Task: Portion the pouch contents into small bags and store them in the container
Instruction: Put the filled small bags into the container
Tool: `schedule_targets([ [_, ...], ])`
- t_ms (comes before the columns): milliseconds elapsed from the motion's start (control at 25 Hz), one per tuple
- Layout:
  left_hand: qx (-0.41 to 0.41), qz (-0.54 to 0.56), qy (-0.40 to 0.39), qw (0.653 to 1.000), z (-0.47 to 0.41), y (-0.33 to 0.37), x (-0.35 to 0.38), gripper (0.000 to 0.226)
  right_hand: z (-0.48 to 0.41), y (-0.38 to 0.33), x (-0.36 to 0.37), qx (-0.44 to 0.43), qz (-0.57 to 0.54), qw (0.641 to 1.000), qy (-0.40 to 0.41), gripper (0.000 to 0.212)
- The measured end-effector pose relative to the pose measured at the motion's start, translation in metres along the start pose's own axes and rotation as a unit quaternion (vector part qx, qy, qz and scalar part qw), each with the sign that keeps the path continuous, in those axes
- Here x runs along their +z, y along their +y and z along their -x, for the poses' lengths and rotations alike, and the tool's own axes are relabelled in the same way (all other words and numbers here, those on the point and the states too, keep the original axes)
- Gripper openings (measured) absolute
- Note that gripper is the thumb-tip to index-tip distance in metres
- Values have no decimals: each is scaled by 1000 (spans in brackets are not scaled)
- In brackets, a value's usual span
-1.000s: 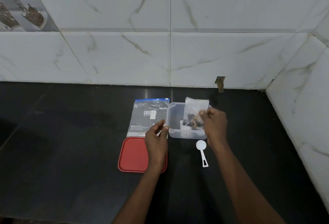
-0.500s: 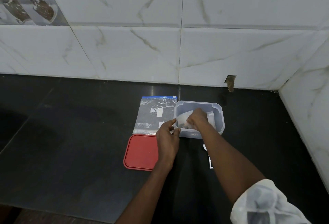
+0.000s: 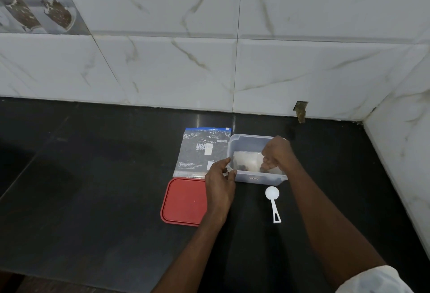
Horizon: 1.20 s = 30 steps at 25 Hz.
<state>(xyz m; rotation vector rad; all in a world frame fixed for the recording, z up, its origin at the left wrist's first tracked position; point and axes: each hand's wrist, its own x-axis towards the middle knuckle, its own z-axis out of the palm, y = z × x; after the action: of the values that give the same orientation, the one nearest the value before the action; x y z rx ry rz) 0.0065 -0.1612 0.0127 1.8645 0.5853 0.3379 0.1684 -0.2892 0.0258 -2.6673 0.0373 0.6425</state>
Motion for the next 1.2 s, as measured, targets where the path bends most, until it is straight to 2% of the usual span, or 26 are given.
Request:
schedule_targets([
  [80,1,0,2,1000,0,-1,1,39,-1,3,-6,-38,24,999,22,20],
  [160,2,9,6,1000,-1,-4,3,38,9,-1,-2,-101,49,994,-4,15],
  [360,-5,15,12,1000,0,-7,6,39,13,-20,30,-173,129,976,-30,32],
  [600,-4,25,17,1000,0,-11,9,39,10,-26,37,-160,81,983,-29,38],
  [760,2,21,18,1000,-1,-14,10,39,9,-29,42,-178,111,977,-32,42],
  [880,6,23,16,1000,-2,-14,9,39,6,-25,31,-171,101,980,-24,29],
  [920,8,24,15,1000,-2,-15,9,39,5,-19,22,-167,110,980,-2,22],
  [1040,12,26,15,999,-3,-15,7,38,1,2,0,-167,197,965,52,26],
  [1200,17,24,17,999,0,-15,8,38,10,14,8,-171,286,943,8,33],
])
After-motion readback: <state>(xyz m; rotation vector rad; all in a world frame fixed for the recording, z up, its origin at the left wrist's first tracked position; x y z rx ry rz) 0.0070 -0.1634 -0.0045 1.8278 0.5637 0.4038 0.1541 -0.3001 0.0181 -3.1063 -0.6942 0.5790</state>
